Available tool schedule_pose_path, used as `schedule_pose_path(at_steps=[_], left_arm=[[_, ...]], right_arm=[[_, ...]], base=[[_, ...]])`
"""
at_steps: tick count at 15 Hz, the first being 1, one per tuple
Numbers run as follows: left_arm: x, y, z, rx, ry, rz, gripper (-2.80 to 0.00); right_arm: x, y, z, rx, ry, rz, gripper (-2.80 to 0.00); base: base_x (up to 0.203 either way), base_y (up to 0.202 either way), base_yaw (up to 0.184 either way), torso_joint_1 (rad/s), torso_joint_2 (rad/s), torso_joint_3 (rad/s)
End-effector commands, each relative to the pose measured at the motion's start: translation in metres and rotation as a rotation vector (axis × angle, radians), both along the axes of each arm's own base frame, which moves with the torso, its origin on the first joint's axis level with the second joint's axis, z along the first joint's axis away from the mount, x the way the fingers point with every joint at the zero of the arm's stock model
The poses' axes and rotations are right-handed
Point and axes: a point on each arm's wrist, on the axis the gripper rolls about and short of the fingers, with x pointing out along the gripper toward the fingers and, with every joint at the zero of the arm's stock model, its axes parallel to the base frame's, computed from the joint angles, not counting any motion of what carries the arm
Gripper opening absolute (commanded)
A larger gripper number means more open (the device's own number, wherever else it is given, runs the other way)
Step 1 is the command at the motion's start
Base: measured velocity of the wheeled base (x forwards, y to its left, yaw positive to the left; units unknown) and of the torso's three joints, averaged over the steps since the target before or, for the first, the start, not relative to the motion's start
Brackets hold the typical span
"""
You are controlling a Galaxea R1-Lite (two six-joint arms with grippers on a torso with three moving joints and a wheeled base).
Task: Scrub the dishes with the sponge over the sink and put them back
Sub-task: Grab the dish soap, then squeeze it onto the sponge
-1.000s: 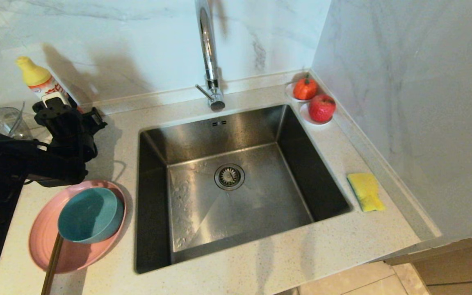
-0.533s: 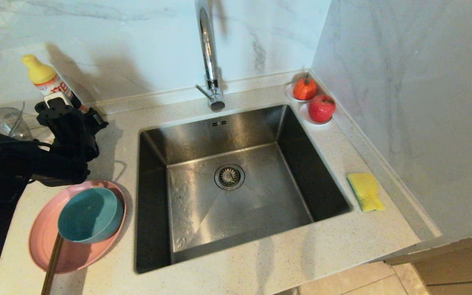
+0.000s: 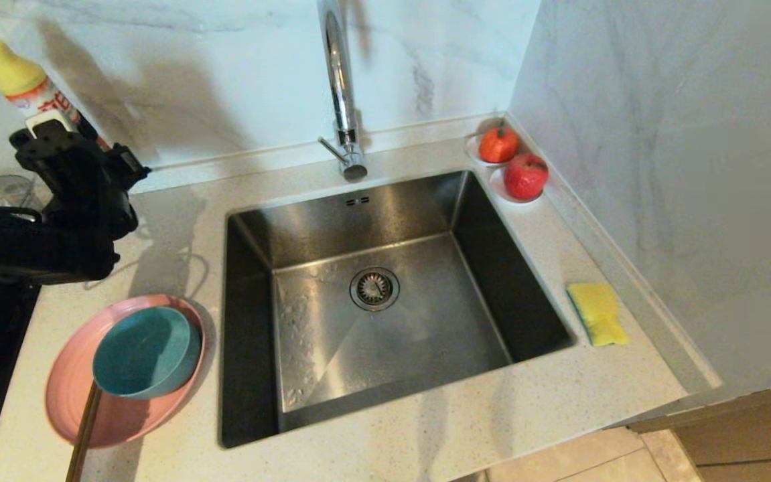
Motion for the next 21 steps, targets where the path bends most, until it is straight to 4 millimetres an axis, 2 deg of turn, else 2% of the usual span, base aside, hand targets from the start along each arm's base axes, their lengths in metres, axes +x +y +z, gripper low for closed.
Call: schedule_pose_path(at_steps=[1, 6, 8, 12, 14, 15, 18, 21], left_arm=[[-0.049, -0.016, 0.068, 0.016, -0.098, -0.014, -2.8], [-0.128, -0.053, 0.132, 0.012, 0.002, -0.092, -2.8], [-0.165, -0.069, 0.151, 0.054, 0.034, -0.142, -2.8], [-0.241, -0.113, 0.18, 0.229, 0.098, -0.309, -2.8], [-0.271, -0.124, 0.182, 0.335, 0.145, -0.364, -2.8], [-0.279, -0.13, 0.181, 0.375, 0.162, -0.401, -2.8], [-0.292, -0.145, 0.177, 0.458, 0.175, -0.493, -2.8], [-0.308, -0.159, 0.162, 0.576, 0.24, -0.621, -2.8]], right_arm=[[0.0, 0.0, 0.0, 0.0, 0.001, 0.0, -2.8], [0.0, 0.0, 0.0, 0.0, -0.001, 0.0, -2.8], [0.0, 0.0, 0.0, 0.0, -0.001, 0.0, -2.8], [0.0, 0.0, 0.0, 0.0, 0.0, 0.0, -2.8], [0.0, 0.0, 0.0, 0.0, -0.001, 0.0, -2.8], [0.0, 0.0, 0.0, 0.0, -0.001, 0.0, -2.8], [0.0, 0.0, 0.0, 0.0, 0.0, 0.0, -2.8], [0.0, 0.0, 0.0, 0.0, -0.001, 0.0, -2.8]], base=[[0.0, 0.0, 0.0, 0.0, 0.0, 0.0], [0.0, 0.0, 0.0, 0.0, 0.0, 0.0], [0.0, 0.0, 0.0, 0.0, 0.0, 0.0], [0.0, 0.0, 0.0, 0.0, 0.0, 0.0], [0.0, 0.0, 0.0, 0.0, 0.0, 0.0], [0.0, 0.0, 0.0, 0.0, 0.0, 0.0], [0.0, 0.0, 0.0, 0.0, 0.0, 0.0], [0.0, 0.0, 0.0, 0.0, 0.0, 0.0]])
